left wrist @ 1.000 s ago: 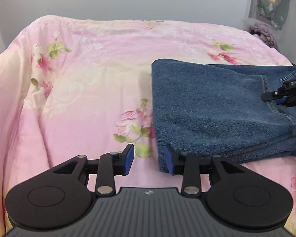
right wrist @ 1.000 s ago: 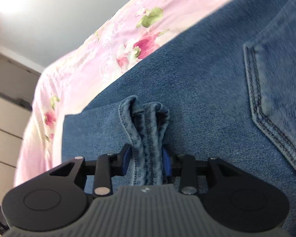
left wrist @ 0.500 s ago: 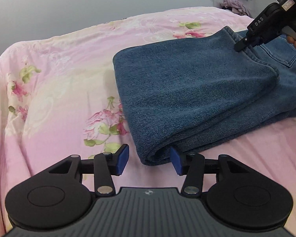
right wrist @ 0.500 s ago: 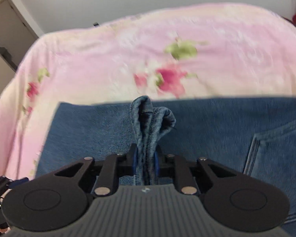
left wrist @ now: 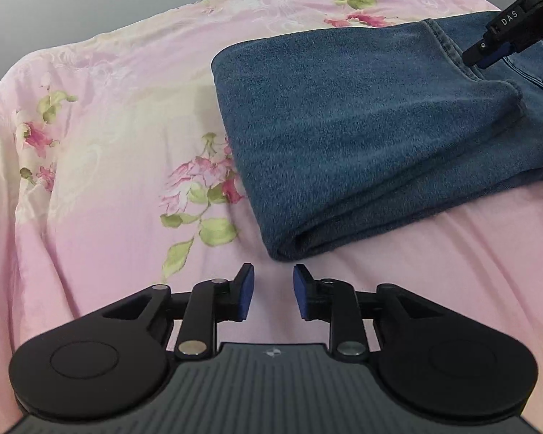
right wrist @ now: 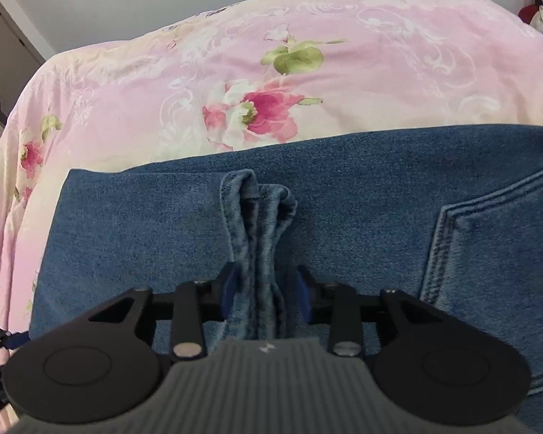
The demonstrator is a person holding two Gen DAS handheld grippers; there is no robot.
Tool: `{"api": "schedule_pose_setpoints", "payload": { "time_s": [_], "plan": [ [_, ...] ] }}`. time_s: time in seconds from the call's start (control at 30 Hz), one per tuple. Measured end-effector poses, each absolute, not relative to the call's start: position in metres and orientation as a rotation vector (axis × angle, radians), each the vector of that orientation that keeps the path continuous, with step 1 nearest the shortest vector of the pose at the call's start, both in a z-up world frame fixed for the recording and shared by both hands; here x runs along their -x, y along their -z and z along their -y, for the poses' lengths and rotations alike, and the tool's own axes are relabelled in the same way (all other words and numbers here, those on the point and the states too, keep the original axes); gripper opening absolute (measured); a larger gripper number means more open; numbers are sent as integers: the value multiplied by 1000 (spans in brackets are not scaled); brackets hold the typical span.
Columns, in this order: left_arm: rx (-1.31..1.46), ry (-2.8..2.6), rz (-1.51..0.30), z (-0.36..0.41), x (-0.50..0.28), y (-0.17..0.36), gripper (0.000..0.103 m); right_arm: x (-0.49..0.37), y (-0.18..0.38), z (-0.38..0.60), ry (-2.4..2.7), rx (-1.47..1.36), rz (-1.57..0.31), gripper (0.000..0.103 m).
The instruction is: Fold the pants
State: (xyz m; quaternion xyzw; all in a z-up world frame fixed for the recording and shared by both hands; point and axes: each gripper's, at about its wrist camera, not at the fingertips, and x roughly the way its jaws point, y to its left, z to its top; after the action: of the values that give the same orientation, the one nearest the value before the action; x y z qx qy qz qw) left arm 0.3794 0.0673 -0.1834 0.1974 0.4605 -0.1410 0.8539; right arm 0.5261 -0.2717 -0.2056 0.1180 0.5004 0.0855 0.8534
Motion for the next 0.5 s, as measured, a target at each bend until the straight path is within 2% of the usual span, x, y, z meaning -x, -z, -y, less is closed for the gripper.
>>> {"api": "schedule_pose_setpoints", "payload": {
  "time_s": [0.17, 0.23, 0.3, 0.5],
  "plan": [
    [-299, 327, -946, -75, -358, 155, 34, -489, 181, 310, -153, -159, -1034, 32],
    [-248, 330, -915, -65, -356, 139, 34, -472, 168, 332, -141, -171, -1024, 39],
    [-198, 345, -886, -48, -359, 124, 34, -454, 155, 356, -112, -173, -1019, 48],
    [-285, 431, -842, 42, -374, 96, 34, -409, 141, 427, -47, -147, -1067, 49]
  ]
}}
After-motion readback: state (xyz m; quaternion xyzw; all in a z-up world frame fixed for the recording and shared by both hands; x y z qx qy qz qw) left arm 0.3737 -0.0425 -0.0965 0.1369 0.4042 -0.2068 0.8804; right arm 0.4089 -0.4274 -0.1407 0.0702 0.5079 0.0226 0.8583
